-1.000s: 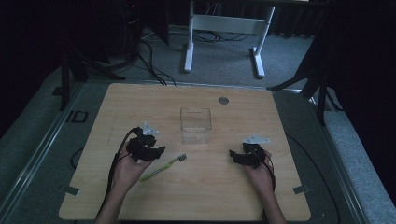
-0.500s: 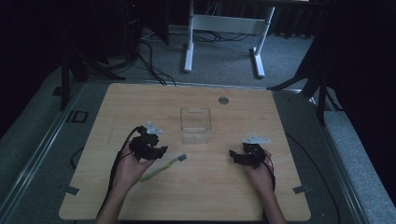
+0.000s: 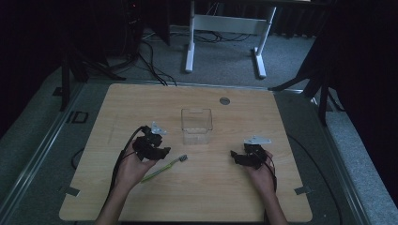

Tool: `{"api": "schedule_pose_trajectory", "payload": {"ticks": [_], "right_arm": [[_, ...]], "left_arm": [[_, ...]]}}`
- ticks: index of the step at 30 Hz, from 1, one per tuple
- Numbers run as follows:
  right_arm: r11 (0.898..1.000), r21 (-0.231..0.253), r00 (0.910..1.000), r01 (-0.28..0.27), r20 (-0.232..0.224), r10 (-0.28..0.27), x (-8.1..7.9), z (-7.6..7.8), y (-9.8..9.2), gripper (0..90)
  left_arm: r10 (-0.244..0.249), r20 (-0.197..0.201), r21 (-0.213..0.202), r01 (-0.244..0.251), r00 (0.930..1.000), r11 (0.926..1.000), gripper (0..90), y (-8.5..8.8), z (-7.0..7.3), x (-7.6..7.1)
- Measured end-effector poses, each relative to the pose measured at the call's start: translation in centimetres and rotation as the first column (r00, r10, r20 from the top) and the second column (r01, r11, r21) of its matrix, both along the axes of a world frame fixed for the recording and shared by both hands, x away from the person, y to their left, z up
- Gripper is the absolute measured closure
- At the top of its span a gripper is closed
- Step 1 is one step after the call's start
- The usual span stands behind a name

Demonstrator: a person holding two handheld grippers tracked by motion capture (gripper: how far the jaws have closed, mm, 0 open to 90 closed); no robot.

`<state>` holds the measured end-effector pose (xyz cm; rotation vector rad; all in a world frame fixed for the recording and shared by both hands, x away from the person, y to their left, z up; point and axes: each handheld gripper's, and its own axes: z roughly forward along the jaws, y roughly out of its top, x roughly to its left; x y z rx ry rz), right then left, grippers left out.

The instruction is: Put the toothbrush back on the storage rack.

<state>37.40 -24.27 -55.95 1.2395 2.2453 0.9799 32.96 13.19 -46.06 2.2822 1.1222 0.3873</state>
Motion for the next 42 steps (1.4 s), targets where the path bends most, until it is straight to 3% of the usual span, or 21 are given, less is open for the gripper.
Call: {"api": "schedule_pose_trajectory", "payload": {"ticks": [27, 42], "right_arm": [[1.000, 0.000, 1.0000, 0.000, 0.000, 0.000, 0.0, 0.0, 0.0, 28.3], [1.000, 0.001, 1.0000, 0.001, -0.001, -0.001, 0.0, 0.0, 0.0, 28.2]], "left_arm": [[-0.059, -0.064, 0.061, 0.063, 0.9962, 0.9962, 56.5, -1.0, -0.3, 0.4], [-0.085, -0.108, 0.094, 0.095, 0.9905, 0.9910, 56.5, -1.6, -0.6, 0.5]]}}
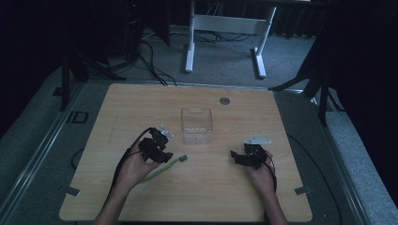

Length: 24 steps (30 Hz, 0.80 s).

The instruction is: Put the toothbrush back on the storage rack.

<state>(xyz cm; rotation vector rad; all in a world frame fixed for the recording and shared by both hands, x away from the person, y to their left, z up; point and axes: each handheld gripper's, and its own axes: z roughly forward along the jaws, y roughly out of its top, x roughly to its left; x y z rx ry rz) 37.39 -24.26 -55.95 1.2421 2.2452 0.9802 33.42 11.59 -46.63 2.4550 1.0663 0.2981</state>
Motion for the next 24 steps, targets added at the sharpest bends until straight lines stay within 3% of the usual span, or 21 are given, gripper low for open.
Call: {"api": "schedule_pose_trajectory", "payload": {"ticks": [24], "right_arm": [[1.000, -0.001, 1.0000, -0.001, 0.001, 0.001, 0.01, 0.00, 0.00, 28.3]], "left_arm": [[-0.022, -0.045, 0.040, 0.024, 0.9988, 0.9989, 56.5, -0.52, -0.35, 0.10]]}}
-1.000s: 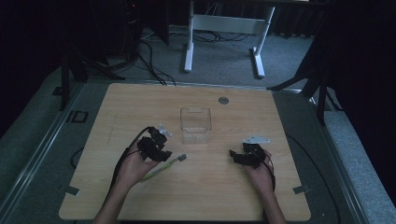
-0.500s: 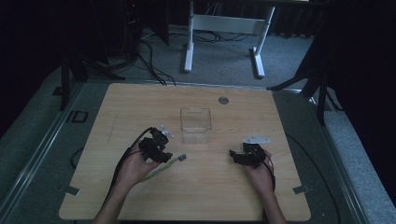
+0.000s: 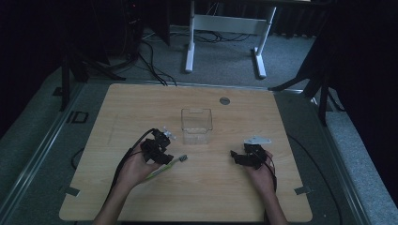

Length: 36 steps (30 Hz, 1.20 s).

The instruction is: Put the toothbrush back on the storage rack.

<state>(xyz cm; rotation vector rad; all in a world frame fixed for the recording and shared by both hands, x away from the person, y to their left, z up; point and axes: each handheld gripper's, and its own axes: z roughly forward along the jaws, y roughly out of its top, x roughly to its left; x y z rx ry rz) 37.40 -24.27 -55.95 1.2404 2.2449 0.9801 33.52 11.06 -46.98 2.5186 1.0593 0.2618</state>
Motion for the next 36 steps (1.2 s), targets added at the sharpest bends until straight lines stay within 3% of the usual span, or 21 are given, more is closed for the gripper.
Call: {"api": "schedule_pose_trajectory", "payload": {"ticks": [36], "right_arm": [[1.000, 0.001, 1.0000, 0.001, -0.001, -0.001, 0.00, 0.00, 0.00, 28.3]], "left_arm": [[-0.018, -0.072, 0.068, 0.023, 0.9972, 0.9974, 60.3, -0.45, -0.57, 0.54]]}}
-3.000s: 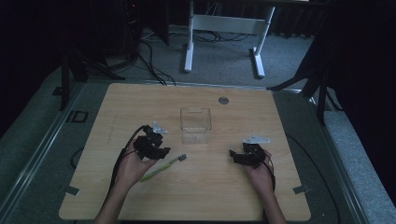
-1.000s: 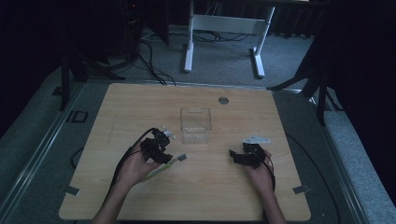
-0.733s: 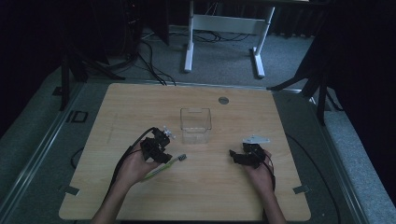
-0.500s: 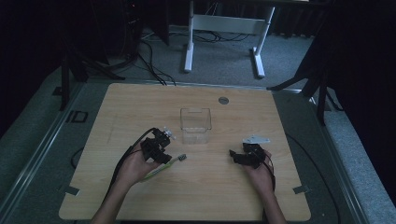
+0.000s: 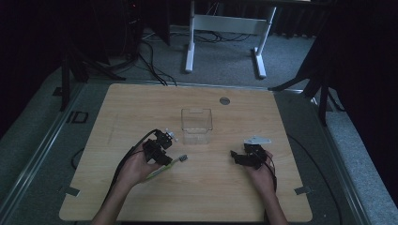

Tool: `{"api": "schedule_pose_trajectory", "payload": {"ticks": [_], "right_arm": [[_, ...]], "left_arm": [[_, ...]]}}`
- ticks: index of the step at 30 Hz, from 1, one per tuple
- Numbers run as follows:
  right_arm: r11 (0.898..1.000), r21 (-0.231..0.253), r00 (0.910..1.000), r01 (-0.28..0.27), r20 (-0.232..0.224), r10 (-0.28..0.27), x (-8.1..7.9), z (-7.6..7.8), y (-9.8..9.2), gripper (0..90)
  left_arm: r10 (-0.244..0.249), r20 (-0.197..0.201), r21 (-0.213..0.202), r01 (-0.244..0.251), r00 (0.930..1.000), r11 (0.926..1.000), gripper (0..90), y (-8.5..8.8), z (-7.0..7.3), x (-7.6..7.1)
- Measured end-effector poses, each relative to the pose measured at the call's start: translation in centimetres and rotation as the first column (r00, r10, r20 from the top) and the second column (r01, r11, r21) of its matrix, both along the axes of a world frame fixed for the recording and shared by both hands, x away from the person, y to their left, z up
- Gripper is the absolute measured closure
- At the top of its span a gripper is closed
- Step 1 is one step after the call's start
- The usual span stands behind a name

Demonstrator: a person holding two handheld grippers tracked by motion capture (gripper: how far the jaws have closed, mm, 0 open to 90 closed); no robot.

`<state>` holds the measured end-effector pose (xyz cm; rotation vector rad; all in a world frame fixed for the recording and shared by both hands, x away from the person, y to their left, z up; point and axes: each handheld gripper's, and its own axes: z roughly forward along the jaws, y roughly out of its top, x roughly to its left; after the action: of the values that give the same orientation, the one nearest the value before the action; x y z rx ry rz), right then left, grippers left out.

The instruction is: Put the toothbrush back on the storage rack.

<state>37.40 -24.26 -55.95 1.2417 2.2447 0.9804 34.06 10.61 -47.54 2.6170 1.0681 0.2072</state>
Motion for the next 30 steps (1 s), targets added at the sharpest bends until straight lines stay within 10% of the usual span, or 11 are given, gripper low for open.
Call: {"api": "schedule_pose_trajectory", "payload": {"ticks": [30], "right_arm": [[1.000, 0.000, 1.0000, 0.000, 0.000, 0.000, 0.0, 0.0, 0.0, 28.3]], "left_arm": [[-0.036, -0.057, 0.049, 0.039, 0.9977, 0.9981, 61.5, -0.6, -1.1, 0.3]]}}
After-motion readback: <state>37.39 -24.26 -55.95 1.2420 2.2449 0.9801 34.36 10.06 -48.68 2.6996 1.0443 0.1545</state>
